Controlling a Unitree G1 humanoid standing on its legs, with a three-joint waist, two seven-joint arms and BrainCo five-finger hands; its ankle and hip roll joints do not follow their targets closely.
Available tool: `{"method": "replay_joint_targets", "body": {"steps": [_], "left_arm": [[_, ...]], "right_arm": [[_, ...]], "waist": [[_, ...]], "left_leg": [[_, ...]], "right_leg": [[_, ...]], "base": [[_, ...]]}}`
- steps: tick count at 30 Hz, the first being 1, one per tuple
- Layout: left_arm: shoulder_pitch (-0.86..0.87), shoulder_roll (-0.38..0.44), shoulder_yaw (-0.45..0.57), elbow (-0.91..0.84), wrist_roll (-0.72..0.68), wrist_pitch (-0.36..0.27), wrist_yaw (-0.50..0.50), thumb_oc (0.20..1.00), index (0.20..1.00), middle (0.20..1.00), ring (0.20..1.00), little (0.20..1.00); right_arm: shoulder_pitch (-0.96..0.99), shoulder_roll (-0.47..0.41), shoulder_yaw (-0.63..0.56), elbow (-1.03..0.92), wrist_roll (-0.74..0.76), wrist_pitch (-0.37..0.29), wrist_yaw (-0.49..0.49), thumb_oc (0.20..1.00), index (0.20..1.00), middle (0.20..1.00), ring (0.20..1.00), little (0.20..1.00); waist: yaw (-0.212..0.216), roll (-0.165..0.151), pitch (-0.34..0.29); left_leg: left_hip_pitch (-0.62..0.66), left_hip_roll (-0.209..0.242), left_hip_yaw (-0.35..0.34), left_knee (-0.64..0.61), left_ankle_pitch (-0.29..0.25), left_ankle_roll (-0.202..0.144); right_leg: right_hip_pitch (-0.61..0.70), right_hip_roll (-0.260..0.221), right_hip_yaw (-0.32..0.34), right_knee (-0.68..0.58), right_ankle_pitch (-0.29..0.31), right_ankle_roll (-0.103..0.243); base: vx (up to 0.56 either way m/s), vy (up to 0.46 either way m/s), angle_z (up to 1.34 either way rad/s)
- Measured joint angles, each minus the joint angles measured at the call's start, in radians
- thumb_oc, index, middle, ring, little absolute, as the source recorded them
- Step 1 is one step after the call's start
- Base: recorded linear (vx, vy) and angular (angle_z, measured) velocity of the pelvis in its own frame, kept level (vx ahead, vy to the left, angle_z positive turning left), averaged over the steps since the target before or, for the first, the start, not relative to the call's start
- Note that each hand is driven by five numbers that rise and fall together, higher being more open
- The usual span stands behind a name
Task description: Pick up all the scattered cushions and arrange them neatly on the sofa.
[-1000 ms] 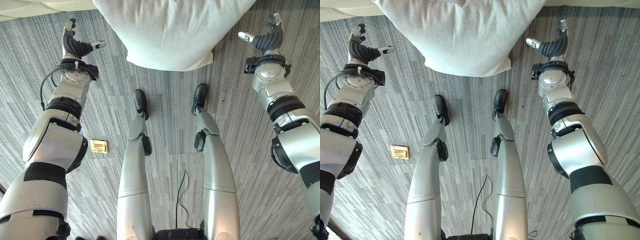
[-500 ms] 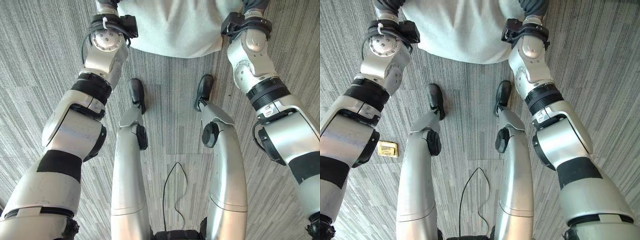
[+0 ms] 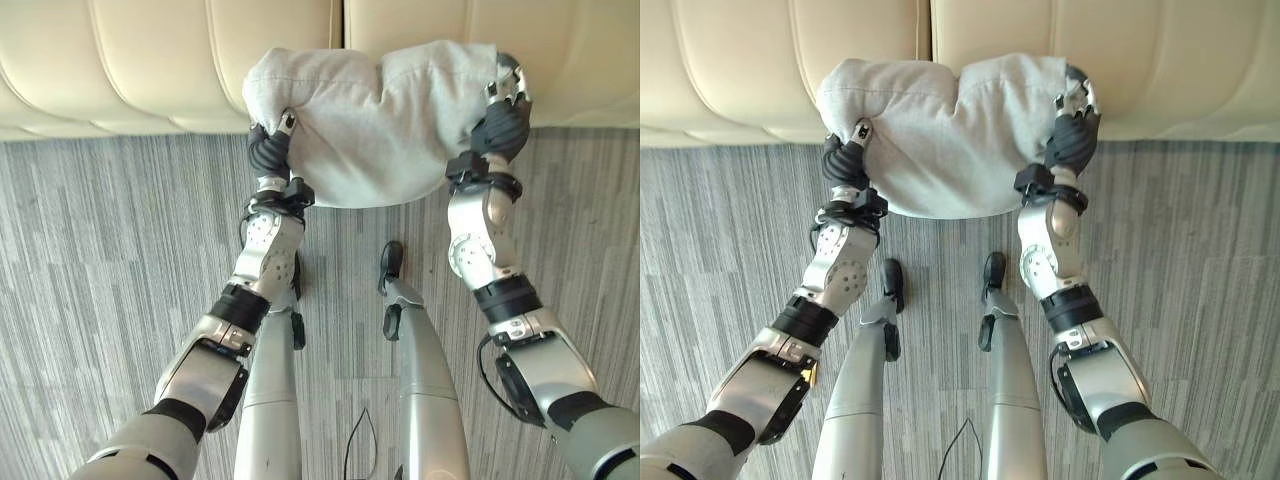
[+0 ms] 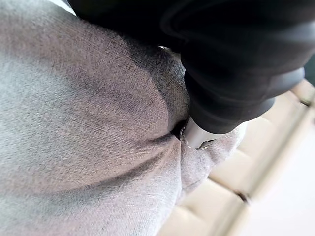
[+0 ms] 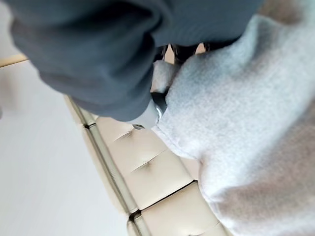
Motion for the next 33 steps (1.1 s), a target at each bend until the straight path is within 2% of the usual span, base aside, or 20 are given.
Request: {"method": "replay_joint_targets", "body": {"steps": [3, 4, 5, 6, 8, 11, 15, 17, 19, 24, 27, 30, 32, 33], "left_arm": [[0.092, 0.076, 0.004, -0.133, 0.097, 0.008, -0.007, 0.200, 0.200, 0.200, 0.200, 0.200], [0.146, 0.105, 0.029, -0.174, 0.135, 0.015, -0.016, 0.200, 0.200, 0.200, 0.200, 0.200], [0.237, 0.084, 0.040, -0.193, 0.160, 0.021, -0.020, 0.200, 0.200, 0.200, 0.200, 0.200], [0.268, 0.071, 0.042, -0.194, 0.185, 0.017, -0.021, 0.200, 0.200, 0.200, 0.200, 0.200], [0.338, 0.080, 0.048, -0.229, 0.223, 0.010, -0.045, 0.200, 0.200, 0.200, 0.200, 0.200], [0.452, 0.074, 0.060, -0.278, 0.228, 0.011, -0.055, 0.200, 0.200, 0.200, 0.200, 0.200], [0.600, 0.086, 0.073, -0.363, 0.224, 0.038, -0.093, 0.200, 0.200, 0.200, 0.200, 0.200], [0.640, 0.078, 0.072, -0.395, 0.223, 0.046, -0.099, 0.200, 0.200, 0.200, 0.200, 0.200], [0.660, 0.075, 0.072, -0.410, 0.219, 0.050, -0.104, 0.200, 0.200, 0.200, 0.200, 0.200], [0.728, 0.072, 0.068, -0.412, 0.209, 0.051, -0.119, 0.200, 0.200, 0.200, 0.200, 0.200], [0.753, 0.067, 0.073, -0.412, 0.206, 0.062, -0.123, 0.200, 0.200, 0.200, 0.200, 0.200], [0.802, 0.049, 0.078, -0.411, 0.206, 0.075, -0.126, 0.200, 0.200, 0.200, 0.200, 0.200], [0.823, 0.047, 0.077, -0.402, 0.206, 0.079, -0.126, 0.200, 0.200, 0.200, 0.200, 0.200], [0.823, 0.048, 0.076, -0.391, 0.206, 0.080, -0.128, 0.200, 0.200, 0.200, 0.200, 0.200]], "right_arm": [[0.124, 0.000, 0.002, -0.101, -0.020, 0.015, 0.029, 0.200, 0.200, 0.200, 0.200, 0.200], [0.184, -0.001, -0.001, -0.148, -0.042, 0.043, 0.043, 0.200, 0.200, 0.200, 0.200, 0.200], [0.288, -0.004, 0.022, -0.189, -0.058, 0.060, 0.054, 0.200, 0.200, 0.200, 0.200, 0.200], [0.327, -0.006, 0.032, -0.189, -0.078, 0.060, 0.065, 0.200, 0.200, 0.200, 0.200, 0.200], [0.393, 0.000, 0.019, -0.217, -0.102, 0.075, 0.097, 0.200, 0.200, 0.200, 0.200, 0.200], [0.483, -0.005, 0.005, -0.274, -0.133, 0.103, 0.141, 0.200, 0.200, 0.200, 0.200, 0.200], [0.601, -0.009, -0.013, -0.364, -0.155, 0.141, 0.192, 0.200, 0.200, 0.200, 0.200, 0.200], [0.641, -0.007, -0.013, -0.396, -0.155, 0.149, 0.199, 0.200, 0.200, 0.200, 0.200, 0.200], [0.660, -0.005, -0.013, -0.425, -0.155, 0.161, 0.199, 0.200, 0.200, 0.200, 0.200, 0.200], [0.701, -0.007, -0.003, -0.429, -0.155, 0.160, 0.210, 0.200, 0.200, 0.200, 0.200, 0.200], [0.735, -0.034, 0.001, -0.427, -0.155, 0.161, 0.224, 0.200, 0.200, 0.200, 0.200, 0.200], [0.776, -0.061, 0.014, -0.419, -0.155, 0.167, 0.241, 0.200, 0.200, 0.200, 0.200, 0.200], [0.796, -0.065, 0.021, -0.411, -0.155, 0.178, 0.250, 0.200, 0.200, 0.200, 0.200, 0.200], [0.799, -0.064, 0.022, -0.399, -0.155, 0.179, 0.255, 0.200, 0.200, 0.200, 0.200, 0.200]], "waist": [[0.001, 0.000, -0.001], [0.002, -0.001, 0.013], [0.004, 0.004, 0.031], [0.004, 0.006, -0.003], [0.004, 0.004, -0.026], [0.005, 0.006, -0.069], [0.003, 0.008, -0.088], [0.002, 0.017, -0.122], [0.000, 0.021, -0.126], [0.003, 0.035, -0.190], [0.007, 0.052, -0.214], [0.013, 0.055, -0.222], [0.030, 0.055, -0.219], [0.033, 0.045, -0.213]], "left_leg": [[0.127, 0.007, 0.005, -0.091, 0.023, -0.008], [0.210, 0.011, 0.013, -0.139, 0.040, -0.009], [0.353, 0.011, 0.014, -0.203, 0.047, -0.008], [0.387, 0.016, 0.011, -0.225, 0.046, -0.008], [0.461, 0.019, 0.015, -0.267, 0.047, -0.014], [0.573, 0.022, 0.029, -0.337, 0.057, -0.013], [0.745, 0.022, 0.040, -0.455, 0.090, -0.016], [0.768, 0.027, 0.040, -0.456, 0.089, -0.017], [0.798, 0.030, 0.043, -0.456, 0.088, -0.017], [0.820, 0.050, 0.050, -0.462, 0.076, -0.039], [0.818, 0.078, 0.043, -0.455, 0.079, -0.044], [0.805, 0.109, 0.034, -0.411, 0.074, -0.050], [0.775, 0.127, 0.023, -0.324, 0.062, -0.063], [0.742, 0.127, 0.007, -0.256, 0.063, -0.063]], "right_leg": [[0.123, 0.014, -0.001, -0.087, 0.016, 0.008], [0.202, 0.018, -0.008, -0.130, 0.033, 0.007], [0.345, 0.022, -0.025, -0.192, 0.039, 0.007], [0.381, 0.024, -0.028, -0.213, 0.035, 0.013], [0.458, 0.030, -0.030, -0.257, 0.032, 0.026], [0.588, 0.037, -0.045, -0.369, 0.071, 0.024], [0.772, 0.053, -0.048, -0.519, 0.123, 0.030], [0.801, 0.059, -0.048, -0.534, 0.127, 0.029], [0.830, 0.062, -0.047, -0.534, 0.126, 0.028], [0.846, 0.081, -0.039, -0.535, 0.114, 0.036], [0.846, 0.109, -0.040, -0.534, 0.120, 0.028], [0.854, 0.142, -0.046, -0.532, 0.103, -0.015], [0.853, 0.167, -0.048, -0.507, 0.089, -0.036], [0.849, 0.167, -0.049, -0.489, 0.079, -0.049]], "base": [[0.10, -0.023, -0.08], [0.13, -0.025, -0.15], [0.12, -0.009, -0.07], [0.24, -0.019, 0.01], [0.15, -0.013, -0.01], [0.18, -0.010, -0.06], [0.15, -0.033, -0.04], [0.15, -0.077, -0.03], [0.08, -0.085, -0.05], [0.04, -0.137, -0.08], [0.03, -0.219, -0.02], [0.02, -0.187, 0.00], [-0.01, -0.168, -0.02], [0.01, -0.117, 0.08]]}}
